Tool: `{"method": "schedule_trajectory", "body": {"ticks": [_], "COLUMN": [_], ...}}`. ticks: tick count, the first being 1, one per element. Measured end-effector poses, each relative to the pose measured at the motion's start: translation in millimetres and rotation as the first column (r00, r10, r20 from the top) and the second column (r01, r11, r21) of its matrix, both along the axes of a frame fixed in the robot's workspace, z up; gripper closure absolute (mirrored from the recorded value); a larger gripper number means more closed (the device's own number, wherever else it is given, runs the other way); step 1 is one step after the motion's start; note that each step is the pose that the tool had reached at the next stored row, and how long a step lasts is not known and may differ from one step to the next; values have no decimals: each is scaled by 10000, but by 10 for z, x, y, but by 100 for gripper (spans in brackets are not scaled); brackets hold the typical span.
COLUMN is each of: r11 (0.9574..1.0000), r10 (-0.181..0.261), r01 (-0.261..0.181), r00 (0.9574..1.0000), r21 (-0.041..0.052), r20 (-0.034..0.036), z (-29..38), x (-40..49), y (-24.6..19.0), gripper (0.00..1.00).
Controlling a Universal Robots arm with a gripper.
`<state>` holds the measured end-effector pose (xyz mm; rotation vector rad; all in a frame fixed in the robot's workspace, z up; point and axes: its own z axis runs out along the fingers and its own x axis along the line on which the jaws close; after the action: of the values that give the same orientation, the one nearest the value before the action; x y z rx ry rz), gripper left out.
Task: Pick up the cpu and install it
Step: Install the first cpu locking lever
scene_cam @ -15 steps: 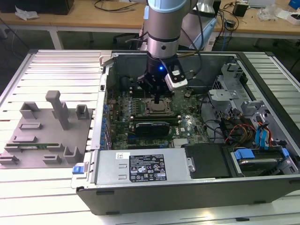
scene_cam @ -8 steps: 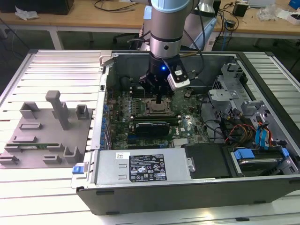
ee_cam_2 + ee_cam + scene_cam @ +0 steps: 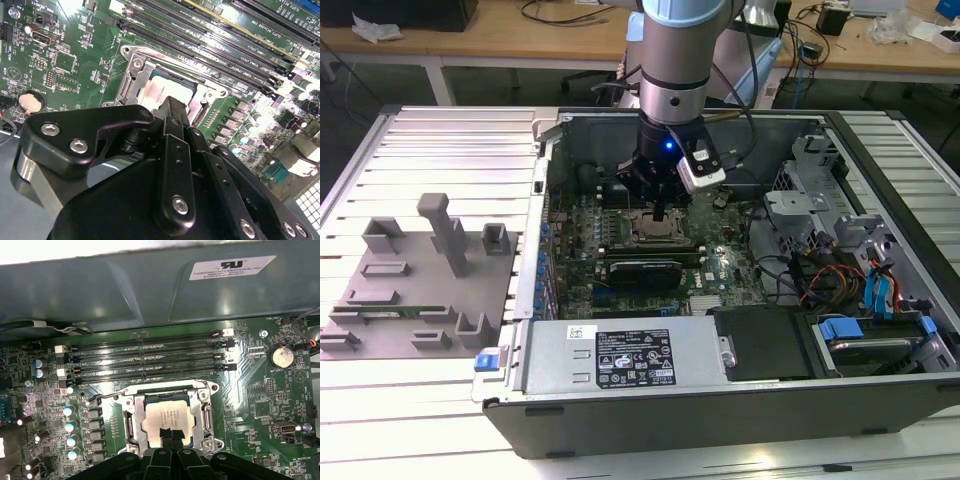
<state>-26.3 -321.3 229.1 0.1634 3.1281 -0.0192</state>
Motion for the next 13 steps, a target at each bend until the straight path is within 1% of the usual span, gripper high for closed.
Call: {"method": "schedule_trajectory", "body": {"ticks": [3, 4, 7, 13], "r11": [10000, 10000, 10000, 10000], "r10": [1, 0, 0, 0], "r01": [-1, 0, 0, 0], "r00": [10000, 10000, 10000, 10000], "r21": [0, -1, 1, -1], "r20": [0, -1, 0, -1], "z": [1, 17, 35, 47], "x": [1, 1, 3, 5], "y": [0, 0, 0, 0], "gripper": [89, 89, 89, 89]}}
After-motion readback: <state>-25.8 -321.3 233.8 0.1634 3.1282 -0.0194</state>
